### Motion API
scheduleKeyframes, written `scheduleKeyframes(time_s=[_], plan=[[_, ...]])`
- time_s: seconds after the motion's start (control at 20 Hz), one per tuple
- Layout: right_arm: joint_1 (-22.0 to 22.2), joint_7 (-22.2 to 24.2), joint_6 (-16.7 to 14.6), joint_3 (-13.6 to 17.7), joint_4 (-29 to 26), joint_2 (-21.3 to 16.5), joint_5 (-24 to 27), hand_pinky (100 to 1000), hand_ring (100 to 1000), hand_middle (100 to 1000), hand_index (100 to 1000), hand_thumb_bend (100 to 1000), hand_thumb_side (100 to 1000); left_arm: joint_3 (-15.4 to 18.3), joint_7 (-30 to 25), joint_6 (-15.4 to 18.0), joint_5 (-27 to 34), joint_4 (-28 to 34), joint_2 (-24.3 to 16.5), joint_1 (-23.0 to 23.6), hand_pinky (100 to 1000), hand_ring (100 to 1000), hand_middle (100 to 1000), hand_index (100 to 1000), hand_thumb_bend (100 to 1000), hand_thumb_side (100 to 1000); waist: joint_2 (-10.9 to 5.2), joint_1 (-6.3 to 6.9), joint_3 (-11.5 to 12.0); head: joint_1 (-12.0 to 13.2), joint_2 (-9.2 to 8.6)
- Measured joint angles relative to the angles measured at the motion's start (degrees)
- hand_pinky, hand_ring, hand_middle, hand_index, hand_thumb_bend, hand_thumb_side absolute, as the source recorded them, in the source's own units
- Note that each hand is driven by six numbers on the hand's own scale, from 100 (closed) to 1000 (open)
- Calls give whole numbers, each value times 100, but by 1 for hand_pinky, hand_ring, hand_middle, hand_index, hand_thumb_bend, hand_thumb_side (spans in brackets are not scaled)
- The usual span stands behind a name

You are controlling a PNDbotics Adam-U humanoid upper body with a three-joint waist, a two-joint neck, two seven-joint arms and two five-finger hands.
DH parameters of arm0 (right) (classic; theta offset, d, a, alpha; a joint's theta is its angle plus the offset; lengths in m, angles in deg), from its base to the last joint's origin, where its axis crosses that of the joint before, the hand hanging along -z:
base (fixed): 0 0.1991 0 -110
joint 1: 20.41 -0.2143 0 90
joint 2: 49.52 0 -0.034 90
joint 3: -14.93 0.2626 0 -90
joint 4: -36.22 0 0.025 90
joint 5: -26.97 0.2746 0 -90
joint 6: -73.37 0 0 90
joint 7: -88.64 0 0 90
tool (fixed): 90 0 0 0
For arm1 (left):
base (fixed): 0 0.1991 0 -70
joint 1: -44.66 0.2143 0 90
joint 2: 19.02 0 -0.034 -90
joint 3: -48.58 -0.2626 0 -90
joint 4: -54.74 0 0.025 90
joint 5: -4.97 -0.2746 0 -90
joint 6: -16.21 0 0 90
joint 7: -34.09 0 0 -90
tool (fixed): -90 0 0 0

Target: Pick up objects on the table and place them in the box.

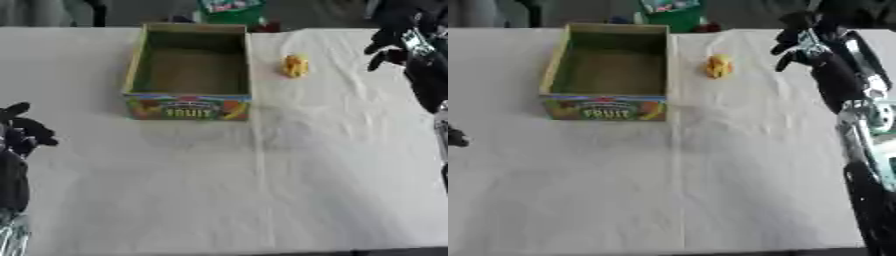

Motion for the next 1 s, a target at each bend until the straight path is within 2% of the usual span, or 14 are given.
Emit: scheduleKeyframes(time_s=[0.5,0.7,0.9,0.95,1.0], plan=[[-7,26,-9,-2,2,0,-2,410,558,537,737,100,522,0,-9,-9,-5,-2,0,0,469,496,453,737,100,780,0,-12,8,1,0],[-93,117,-38,-54,53,-62,-59,411,559,539,740,100,444,0,-11,-11,-6,-2,0,0,469,495,452,737,100,781,0,-24,17,2,0],[-335,260,-161,-159,270,-382,-222,415,563,545,744,100,350,-1,-12,-12,-6,-3,0,0,469,495,452,737,100,780,-2,-34,28,-4,0],[-416,301,-202,-192,355,-478,-279,417,565,547,747,100,352,-1,-13,-13,-6,-3,0,0,469,495,452,737,100,780,-3,-38,34,-9,0],[-504,341,-244,-229,452,-576,-339,419,567,550,748,100,296,-1,-15,-13,-6,-3,0,0,469,495,452,737,100,780,-3,-41,42,-22,0]])
